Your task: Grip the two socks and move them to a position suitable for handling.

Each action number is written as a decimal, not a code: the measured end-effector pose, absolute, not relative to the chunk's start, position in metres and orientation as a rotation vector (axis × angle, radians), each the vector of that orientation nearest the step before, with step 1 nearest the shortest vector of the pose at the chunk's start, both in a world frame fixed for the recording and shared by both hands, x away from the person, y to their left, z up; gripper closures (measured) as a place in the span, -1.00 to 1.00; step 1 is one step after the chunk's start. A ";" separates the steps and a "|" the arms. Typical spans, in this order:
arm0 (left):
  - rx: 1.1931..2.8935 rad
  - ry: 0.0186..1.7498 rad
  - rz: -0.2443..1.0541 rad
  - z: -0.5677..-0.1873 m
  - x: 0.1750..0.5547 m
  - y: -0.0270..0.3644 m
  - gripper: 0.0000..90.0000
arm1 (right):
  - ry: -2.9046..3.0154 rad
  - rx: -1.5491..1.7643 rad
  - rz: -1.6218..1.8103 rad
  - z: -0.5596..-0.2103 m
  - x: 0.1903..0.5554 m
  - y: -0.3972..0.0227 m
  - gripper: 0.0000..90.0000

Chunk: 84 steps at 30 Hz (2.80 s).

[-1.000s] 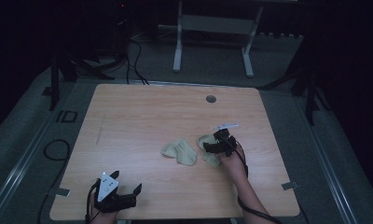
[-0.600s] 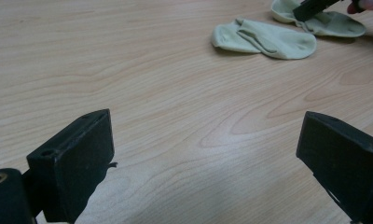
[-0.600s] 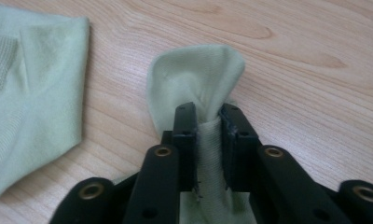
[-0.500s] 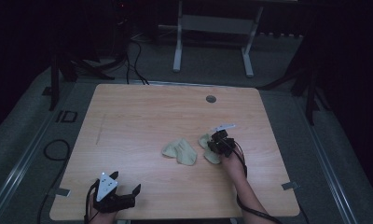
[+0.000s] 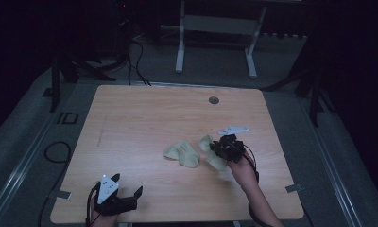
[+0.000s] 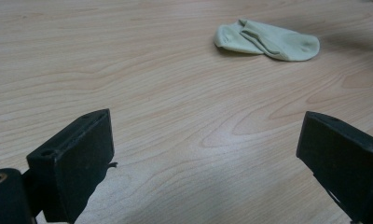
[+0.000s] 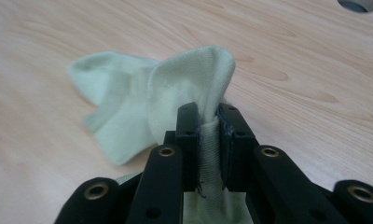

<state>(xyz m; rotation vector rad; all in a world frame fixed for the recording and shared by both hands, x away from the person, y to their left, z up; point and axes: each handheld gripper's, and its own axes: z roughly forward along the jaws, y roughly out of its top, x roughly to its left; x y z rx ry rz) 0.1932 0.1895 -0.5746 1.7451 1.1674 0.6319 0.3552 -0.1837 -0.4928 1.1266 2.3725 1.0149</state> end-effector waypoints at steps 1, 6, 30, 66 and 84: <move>1.745 1.166 0.630 -0.575 0.193 0.189 -0.92 | 2.371 1.110 1.027 -0.490 0.350 -0.184 0.77; 1.741 1.172 0.633 -0.574 0.193 0.190 -0.92 | 2.380 1.059 1.075 -0.477 0.322 -0.183 0.77; 1.759 1.153 0.596 -0.573 0.191 0.179 -0.92 | 2.526 0.923 1.010 -0.541 0.239 -0.167 0.75; 1.884 0.751 0.380 -0.547 0.191 0.097 -0.14 | 2.570 0.809 1.017 -0.540 0.206 -0.153 0.08; 2.214 0.678 0.359 -0.568 0.218 0.048 0.97 | 2.615 0.788 0.915 -0.558 0.194 -0.144 0.27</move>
